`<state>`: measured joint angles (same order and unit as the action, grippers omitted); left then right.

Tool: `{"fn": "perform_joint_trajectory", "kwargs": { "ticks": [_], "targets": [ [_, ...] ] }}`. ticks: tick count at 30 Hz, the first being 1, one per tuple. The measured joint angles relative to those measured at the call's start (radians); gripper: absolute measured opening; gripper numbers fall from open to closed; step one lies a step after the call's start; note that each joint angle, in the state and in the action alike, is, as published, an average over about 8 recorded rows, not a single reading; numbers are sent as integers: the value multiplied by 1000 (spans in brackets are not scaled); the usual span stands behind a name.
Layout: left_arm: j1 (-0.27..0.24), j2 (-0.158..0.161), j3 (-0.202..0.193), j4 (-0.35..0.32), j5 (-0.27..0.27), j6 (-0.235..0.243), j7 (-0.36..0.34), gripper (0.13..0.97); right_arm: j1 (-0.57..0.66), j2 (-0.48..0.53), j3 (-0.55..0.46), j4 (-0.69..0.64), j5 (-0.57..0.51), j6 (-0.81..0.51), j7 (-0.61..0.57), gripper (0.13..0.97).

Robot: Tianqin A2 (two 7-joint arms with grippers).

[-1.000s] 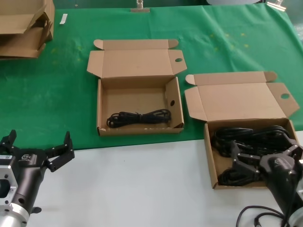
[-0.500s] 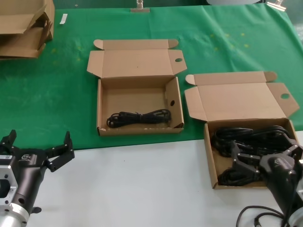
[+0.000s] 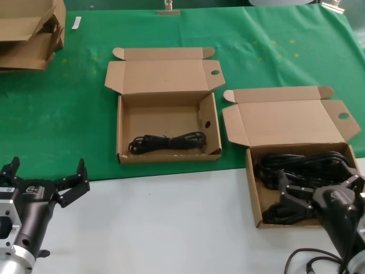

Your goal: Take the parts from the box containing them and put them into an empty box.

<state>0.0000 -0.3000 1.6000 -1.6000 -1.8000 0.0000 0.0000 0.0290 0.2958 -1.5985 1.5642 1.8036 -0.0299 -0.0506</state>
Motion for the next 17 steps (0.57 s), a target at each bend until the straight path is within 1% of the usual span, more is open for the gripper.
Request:
{"fn": "perform_joint_trajectory", "kwargs": {
  "ticks": [17],
  "targets": [
    [0, 0, 0, 0, 0, 0, 0, 966, 0, 0, 0, 0, 0, 0, 0, 966]
  ]
}}
